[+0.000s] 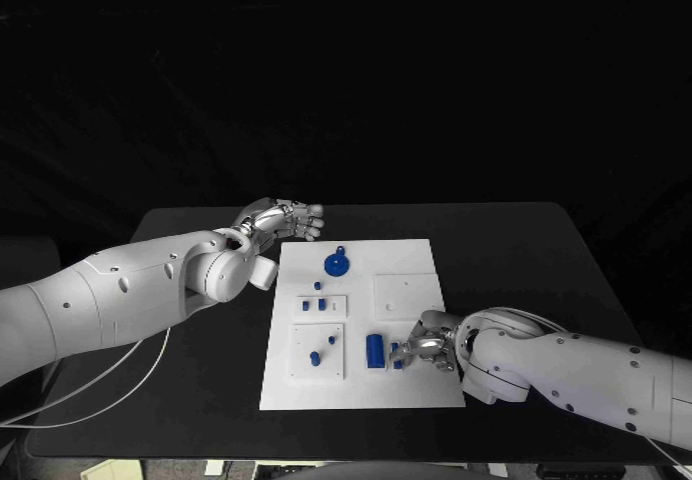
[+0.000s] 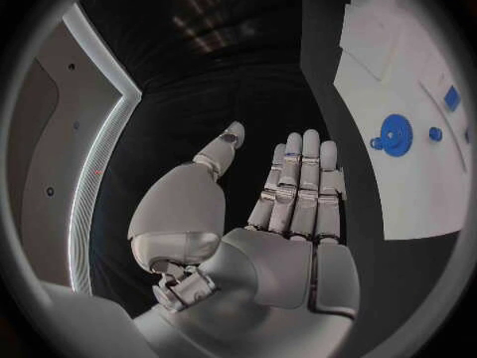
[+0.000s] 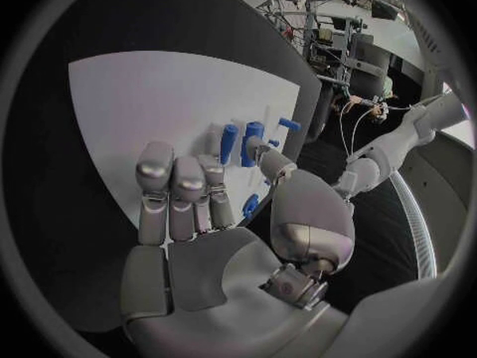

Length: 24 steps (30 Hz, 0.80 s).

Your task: Assemble the parts on the task board

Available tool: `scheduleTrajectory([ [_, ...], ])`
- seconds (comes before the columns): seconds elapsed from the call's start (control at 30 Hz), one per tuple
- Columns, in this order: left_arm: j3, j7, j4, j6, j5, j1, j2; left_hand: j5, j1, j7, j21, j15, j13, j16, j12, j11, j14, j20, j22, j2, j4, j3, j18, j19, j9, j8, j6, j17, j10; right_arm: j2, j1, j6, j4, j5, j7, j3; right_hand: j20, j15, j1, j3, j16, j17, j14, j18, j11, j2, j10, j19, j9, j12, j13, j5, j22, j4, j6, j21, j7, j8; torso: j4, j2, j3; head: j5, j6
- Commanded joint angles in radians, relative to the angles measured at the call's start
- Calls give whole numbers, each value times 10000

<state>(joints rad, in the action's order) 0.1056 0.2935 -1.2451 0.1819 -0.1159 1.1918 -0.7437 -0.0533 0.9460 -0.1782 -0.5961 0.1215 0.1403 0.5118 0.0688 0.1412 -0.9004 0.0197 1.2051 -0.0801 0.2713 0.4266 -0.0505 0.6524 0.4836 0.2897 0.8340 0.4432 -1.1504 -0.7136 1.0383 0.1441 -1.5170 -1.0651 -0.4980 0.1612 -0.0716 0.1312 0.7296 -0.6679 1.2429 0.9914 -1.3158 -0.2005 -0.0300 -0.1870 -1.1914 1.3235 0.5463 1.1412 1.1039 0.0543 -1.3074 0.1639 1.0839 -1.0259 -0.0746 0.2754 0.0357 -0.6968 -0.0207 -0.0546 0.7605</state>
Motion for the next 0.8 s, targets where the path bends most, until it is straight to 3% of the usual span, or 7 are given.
scheduleTrajectory([
  [0.03, -6, 72, -24, -125, -40, 10, 7, 10, -23, 2, 53, 35, -16, -37, 11, -25, 44, 51, 17, 15, 28, -43, -175, -48, -10, 36, -64, 11, -13, -66, -10, -158, -120, 17, 130, 1, -71, 54, -24, 12, -25, -12, 19, -613, -35, -65, 16, -24, 11, -57, 17, -17, -19, -87, -62, 25, -30, -3, 4, 1, -2, -9, 4],
  [0.33, -6, 68, -21, -120, -45, 10, 7, 10, -22, 2, 56, 35, -17, -42, 10, -25, 44, 51, 21, 14, 27, -43, -176, -47, -11, 37, -65, 19, -13, -181, -10, -259, -133, -304, 138, 0, -91, 62, 104, 2, -20, -8, 21, -613, -43, -5, 9, -30, 17, -54, 23, -2, -30, -58, -64, 21, -24, 4, 3, 1, -3, 1, -6],
  [0.53, -6, 61, -17, -121, -47, 10, 5, 9, -18, 2, 58, 35, -17, -46, 10, -26, 44, 50, 23, 17, 28, -40, -176, -47, -12, 37, -65, 23, -13, -180, -10, -579, -82, -658, 185, 1, -101, 55, 899, 14, -12, -4, 25, -613, -37, 40, 2, -41, 31, -53, 37, 16, -65, 663, -71, -4, -32, 24, 6, 0, 0, 3, -10],
  [0.8, -6, 50, -17, -120, -54, 10, 10, 9, -10, 2, 61, 34, -18, -49, 10, -26, 42, 50, 26, 25, 29, -35, -177, -46, -14, 38, -65, 29, -14, -100, -11, -726, -86, -658, 240, 2, -73, 45, 1421, 58, -16, -9, 23, -613, -29, 129, -12, -50, 31, -60, 37, 9, -73, 1132, -69, 0, -35, 32, -1, -5, 0, 6, -10],
])
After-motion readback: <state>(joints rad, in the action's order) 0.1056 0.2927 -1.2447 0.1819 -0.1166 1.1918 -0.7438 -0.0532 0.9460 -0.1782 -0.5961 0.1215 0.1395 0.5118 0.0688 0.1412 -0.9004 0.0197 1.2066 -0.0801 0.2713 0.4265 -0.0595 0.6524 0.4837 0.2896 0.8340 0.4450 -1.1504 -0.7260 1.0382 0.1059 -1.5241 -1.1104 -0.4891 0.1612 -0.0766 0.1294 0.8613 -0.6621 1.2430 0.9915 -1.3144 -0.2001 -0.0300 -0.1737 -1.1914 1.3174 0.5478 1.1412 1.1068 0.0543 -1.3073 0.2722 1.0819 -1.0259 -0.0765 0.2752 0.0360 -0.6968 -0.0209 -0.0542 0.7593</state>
